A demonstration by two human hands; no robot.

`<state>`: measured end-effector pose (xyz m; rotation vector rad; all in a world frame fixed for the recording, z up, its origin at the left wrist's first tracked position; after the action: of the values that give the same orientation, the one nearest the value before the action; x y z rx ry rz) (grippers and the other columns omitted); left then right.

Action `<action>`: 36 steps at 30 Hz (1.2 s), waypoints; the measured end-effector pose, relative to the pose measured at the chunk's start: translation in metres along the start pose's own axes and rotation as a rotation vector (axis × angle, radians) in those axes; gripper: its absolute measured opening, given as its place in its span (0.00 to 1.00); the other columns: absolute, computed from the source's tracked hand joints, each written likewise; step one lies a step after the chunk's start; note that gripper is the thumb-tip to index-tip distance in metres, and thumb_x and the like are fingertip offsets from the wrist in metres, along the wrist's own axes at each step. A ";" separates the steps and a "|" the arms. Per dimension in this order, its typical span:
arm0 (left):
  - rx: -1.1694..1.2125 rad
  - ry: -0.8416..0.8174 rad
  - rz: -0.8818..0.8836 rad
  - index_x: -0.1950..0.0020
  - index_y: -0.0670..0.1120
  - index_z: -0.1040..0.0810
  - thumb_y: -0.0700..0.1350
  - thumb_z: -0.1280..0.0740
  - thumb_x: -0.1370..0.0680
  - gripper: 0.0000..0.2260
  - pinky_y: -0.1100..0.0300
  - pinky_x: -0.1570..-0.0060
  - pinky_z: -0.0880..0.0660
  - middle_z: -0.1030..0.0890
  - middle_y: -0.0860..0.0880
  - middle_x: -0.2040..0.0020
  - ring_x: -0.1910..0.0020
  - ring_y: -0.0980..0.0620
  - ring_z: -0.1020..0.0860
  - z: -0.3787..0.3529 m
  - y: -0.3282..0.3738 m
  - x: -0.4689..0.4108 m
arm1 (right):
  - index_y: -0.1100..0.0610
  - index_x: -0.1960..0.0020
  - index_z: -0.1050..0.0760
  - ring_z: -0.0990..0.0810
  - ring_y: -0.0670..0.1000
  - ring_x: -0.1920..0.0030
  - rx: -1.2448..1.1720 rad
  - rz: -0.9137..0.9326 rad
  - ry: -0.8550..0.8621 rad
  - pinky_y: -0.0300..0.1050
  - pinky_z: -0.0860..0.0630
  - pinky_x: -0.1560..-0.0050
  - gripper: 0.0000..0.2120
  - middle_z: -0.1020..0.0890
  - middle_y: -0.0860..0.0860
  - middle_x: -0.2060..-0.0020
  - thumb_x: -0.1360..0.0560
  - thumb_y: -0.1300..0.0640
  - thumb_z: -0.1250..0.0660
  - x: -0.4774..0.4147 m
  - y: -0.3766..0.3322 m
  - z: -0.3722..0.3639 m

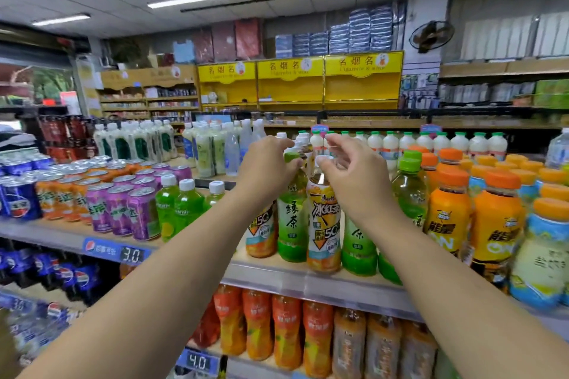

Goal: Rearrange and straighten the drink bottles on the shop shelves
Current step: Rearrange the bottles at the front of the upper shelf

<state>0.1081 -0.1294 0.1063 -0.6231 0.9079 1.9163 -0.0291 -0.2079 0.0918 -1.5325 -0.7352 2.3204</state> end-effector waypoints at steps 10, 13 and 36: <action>0.143 -0.028 -0.020 0.38 0.48 0.20 0.50 0.29 0.25 0.17 0.55 0.52 0.21 0.16 0.46 0.44 0.50 0.50 0.19 -0.013 -0.023 -0.011 | 0.58 0.33 0.24 0.22 0.55 0.38 0.245 -0.061 0.036 0.50 0.27 0.36 0.20 0.19 0.56 0.38 0.24 0.57 0.30 -0.012 0.007 -0.025; 0.197 -0.019 0.001 0.39 0.50 0.19 0.48 0.29 0.25 0.15 0.55 0.54 0.20 0.16 0.46 0.45 0.52 0.49 0.18 -0.017 -0.029 -0.009 | 0.58 0.34 0.22 0.20 0.55 0.40 0.265 -0.122 0.037 0.45 0.28 0.40 0.18 0.17 0.56 0.40 0.24 0.58 0.31 -0.005 0.017 -0.029; 0.536 0.091 -0.049 0.46 0.45 0.16 0.44 0.24 0.28 0.11 0.64 0.60 0.19 0.15 0.49 0.58 0.59 0.56 0.17 0.081 -0.027 0.007 | 0.55 0.39 0.19 0.16 0.55 0.56 0.163 -0.140 0.063 0.49 0.20 0.55 0.15 0.13 0.58 0.56 0.25 0.57 0.29 -0.013 0.010 -0.026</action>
<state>0.1240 -0.0524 0.1414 -0.4044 1.3839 1.5151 0.0000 -0.2155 0.0881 -1.4290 -0.6016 2.1623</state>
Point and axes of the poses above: each hand's wrist, its own x-axis away from the middle knuckle, its own z-axis out of the back of the hand, y = z × x, the point moved 10 cm from there along -x, towards the middle knuckle
